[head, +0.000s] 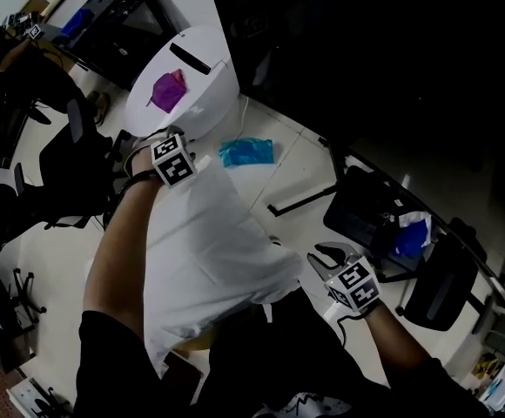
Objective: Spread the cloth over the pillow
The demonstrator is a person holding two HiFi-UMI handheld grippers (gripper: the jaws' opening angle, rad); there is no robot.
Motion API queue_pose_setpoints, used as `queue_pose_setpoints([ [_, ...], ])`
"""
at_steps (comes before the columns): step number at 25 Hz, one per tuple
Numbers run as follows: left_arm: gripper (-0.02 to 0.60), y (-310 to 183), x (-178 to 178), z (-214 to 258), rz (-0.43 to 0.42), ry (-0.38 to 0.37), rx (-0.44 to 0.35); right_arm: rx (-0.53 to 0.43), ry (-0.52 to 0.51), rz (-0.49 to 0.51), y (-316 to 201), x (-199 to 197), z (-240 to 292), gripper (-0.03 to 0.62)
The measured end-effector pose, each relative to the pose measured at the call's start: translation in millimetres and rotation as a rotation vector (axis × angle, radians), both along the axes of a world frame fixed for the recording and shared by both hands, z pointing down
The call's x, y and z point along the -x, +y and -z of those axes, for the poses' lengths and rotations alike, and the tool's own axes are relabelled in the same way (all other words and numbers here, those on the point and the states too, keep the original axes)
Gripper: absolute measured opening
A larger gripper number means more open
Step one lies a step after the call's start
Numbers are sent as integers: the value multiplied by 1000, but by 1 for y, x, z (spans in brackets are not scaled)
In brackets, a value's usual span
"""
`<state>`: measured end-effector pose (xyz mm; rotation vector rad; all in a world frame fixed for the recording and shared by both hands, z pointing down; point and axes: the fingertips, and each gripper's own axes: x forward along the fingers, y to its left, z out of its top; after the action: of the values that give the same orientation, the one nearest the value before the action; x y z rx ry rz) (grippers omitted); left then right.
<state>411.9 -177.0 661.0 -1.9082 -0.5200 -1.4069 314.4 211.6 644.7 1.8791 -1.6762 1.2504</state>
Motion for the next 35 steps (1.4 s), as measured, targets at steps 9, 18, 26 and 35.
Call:
queue_pose_setpoints([
  [9,275,34,47,124,76,268,79,-21,71,55,8,17,23,8],
  [18,275,116,148,197,8,411,156,39,233,303,9,100,22,115],
  [26,275,156,257,193,70,441,201,164,579,531,-1,130,-5,147],
  [35,275,167,345,180,179,454,233,240,714,570,-6,131,-27,111],
])
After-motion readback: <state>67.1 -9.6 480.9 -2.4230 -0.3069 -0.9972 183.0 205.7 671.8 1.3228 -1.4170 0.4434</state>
